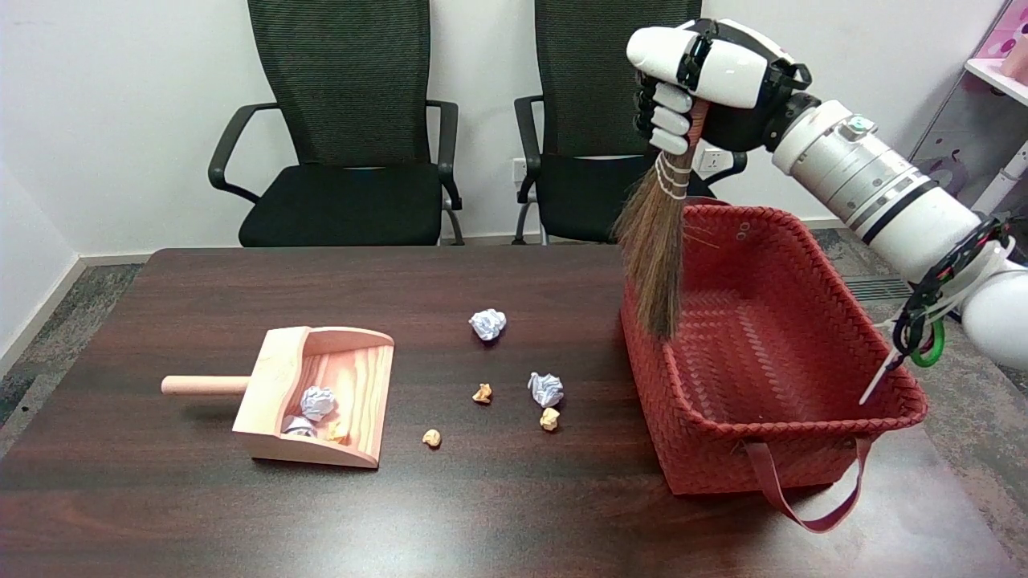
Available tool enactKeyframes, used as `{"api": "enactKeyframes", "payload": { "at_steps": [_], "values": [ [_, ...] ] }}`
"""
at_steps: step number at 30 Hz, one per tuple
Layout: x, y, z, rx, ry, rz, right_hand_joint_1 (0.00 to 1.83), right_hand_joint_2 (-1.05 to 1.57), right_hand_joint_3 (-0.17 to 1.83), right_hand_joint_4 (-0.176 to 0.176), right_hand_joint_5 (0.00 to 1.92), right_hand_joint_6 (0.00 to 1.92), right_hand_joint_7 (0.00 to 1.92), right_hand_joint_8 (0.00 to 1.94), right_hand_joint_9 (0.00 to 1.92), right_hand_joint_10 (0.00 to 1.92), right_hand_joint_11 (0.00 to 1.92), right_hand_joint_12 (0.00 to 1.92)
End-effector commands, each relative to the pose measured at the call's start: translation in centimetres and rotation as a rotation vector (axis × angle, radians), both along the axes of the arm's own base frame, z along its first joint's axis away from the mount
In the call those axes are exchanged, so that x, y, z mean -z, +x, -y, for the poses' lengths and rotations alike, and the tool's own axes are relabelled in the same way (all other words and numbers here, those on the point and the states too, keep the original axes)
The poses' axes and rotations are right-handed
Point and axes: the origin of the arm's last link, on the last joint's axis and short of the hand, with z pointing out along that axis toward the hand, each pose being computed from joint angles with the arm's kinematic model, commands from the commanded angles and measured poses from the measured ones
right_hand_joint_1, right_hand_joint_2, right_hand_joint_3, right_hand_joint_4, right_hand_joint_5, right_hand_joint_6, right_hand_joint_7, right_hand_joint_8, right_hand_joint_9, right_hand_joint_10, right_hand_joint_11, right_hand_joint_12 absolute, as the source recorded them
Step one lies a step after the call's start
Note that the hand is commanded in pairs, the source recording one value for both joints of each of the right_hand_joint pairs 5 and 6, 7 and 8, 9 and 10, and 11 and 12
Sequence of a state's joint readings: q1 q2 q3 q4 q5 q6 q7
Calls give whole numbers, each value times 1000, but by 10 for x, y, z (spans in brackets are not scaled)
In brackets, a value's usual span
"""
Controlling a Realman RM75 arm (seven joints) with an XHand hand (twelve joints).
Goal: Pick up the broom by its handle.
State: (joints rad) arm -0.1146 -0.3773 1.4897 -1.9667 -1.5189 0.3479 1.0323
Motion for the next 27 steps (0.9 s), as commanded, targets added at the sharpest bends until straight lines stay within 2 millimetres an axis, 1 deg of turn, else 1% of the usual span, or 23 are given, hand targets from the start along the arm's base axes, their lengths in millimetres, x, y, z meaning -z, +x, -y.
{"api": "enactKeyframes", "payload": {
  "at_steps": [1, 7, 12, 20, 27],
  "values": [
    [1, 9, -2, -50, -8, 17, 974, 1543, 1089, 23, 1920, 1920, 1920, 1920, 1920, 1920, 1920, 1920],
    [-3, 21, -3, -93, -23, 26, 975, 1541, 1087, 26, 1920, 1920, 1920, 1920, 1920, 1920, 1920, 1920],
    [-7, 25, -2, -95, -29, 23, 976, 1543, 1104, 29, 1920, 1920, 1920, 1920, 1920, 1920, 1920, 1920],
    [-11, 23, 0, -93, -46, 21, 974, 1542, 1153, 28, 1920, 1920, 1920, 1920, 1920, 1920, 1920, 1920],
    [-23, 24, 3, -110, -85, 29, 974, 1545, 1164, 27, 1920, 1920, 1920, 1920, 1920, 1920, 1920, 1920]
  ]
}}
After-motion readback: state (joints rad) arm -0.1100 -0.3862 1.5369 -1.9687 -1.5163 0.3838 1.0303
